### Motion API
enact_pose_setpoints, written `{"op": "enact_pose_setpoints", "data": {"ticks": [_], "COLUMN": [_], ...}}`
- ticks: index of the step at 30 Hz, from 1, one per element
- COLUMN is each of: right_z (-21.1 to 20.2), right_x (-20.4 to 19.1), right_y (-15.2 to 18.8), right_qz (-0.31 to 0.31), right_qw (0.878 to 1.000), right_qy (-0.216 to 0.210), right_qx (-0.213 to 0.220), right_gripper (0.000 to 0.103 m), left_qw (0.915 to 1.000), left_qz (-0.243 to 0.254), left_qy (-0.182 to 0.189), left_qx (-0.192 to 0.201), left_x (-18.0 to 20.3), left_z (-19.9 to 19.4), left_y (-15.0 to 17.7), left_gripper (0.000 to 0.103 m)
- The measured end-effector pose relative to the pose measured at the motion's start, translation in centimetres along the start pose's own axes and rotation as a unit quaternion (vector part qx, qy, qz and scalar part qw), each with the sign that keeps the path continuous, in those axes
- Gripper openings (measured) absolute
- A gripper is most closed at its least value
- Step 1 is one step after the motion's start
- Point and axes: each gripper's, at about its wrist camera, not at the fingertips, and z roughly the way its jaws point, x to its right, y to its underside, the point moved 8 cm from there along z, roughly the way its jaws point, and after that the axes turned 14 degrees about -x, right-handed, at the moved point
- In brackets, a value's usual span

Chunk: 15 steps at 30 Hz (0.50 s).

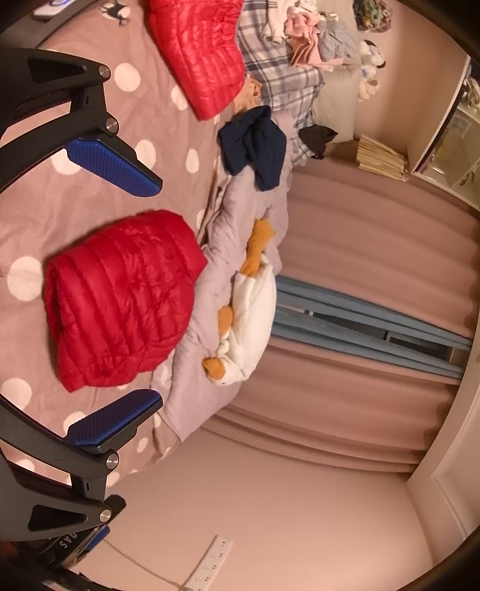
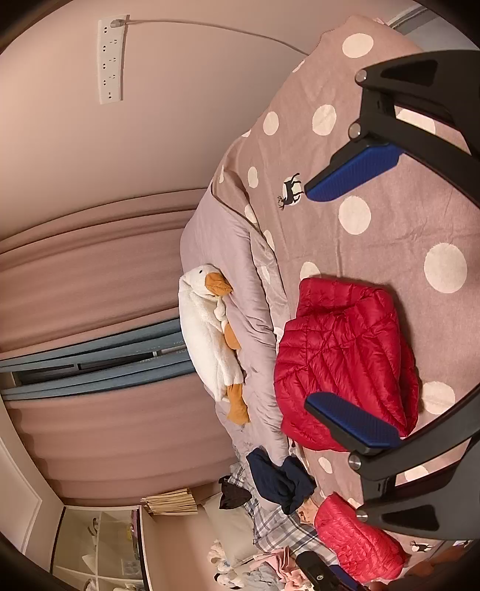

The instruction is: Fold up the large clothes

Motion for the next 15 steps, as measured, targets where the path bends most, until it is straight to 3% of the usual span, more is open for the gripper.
{"op": "enact_pose_setpoints", "data": {"ticks": [15], "right_z": [0.32], "right_x": [0.16], "right_y": [-0.01], "right_qz": [-0.005], "right_qw": [1.0], "right_qy": [0.013], "right_qx": [-0.007], "right_gripper": [0.103], "left_qw": [1.0], "left_qz": [-0.003], "left_qy": [-0.006], "left_qx": [-0.002], "left_x": [-0.09], "left_z": [0.33], "left_y": [-0.1], "left_gripper": [0.103]}}
